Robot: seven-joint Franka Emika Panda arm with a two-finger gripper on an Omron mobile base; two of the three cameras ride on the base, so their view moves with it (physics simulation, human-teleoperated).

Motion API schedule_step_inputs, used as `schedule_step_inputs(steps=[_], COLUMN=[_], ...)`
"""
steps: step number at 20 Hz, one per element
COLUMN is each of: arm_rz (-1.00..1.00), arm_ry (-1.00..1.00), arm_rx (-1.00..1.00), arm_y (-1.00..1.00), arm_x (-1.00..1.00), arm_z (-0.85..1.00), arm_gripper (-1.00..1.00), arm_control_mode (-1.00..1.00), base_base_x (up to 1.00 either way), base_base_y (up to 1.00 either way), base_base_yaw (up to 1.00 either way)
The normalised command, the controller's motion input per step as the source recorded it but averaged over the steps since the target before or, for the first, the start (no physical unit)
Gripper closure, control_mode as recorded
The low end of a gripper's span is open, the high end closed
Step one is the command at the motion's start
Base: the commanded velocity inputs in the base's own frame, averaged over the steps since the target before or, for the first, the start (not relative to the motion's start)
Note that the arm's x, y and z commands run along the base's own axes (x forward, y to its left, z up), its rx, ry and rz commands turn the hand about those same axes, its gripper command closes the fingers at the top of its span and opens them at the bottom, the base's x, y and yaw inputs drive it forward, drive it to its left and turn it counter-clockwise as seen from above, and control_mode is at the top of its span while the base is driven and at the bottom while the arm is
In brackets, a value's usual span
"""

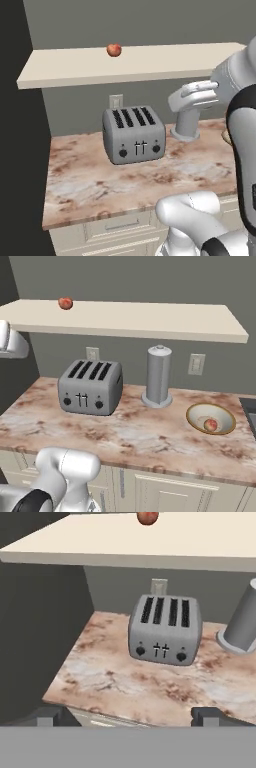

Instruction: Pick the peachs from the cabinet and place them in one bowl. Pick the squash from the sink and place it in the other bowl.

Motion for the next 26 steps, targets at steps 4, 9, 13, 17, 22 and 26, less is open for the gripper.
schedule_step_inputs(steps=[4,9,13,17,22,26], arm_rz=[-0.29,-0.13,0.01,0.07,0.01,-0.01], arm_ry=[0.0,-0.09,-0.11,-0.05,0.01,0.11], arm_rx=[0.0,0.02,0.08,0.12,0.08,0.0], arm_y=[0.0,0.0,-0.02,-0.1,-0.2,-0.01], arm_x=[0.59,0.24,0.18,0.17,0.69,1.0], arm_z=[0.21,0.42,0.41,0.42,0.02,-0.47], arm_gripper=[-1.0,-1.0,-1.0,-1.0,-1.0,-1.0], arm_control_mode=[-1.0,-1.0,-1.0,-1.0,-1.0,-1.0], base_base_x=[0.0,0.0,0.0,0.0,0.0,0.0], base_base_y=[0.0,0.0,0.0,0.0,0.0,0.0], base_base_yaw=[0.0,0.0,0.0,0.0,0.0,0.0])
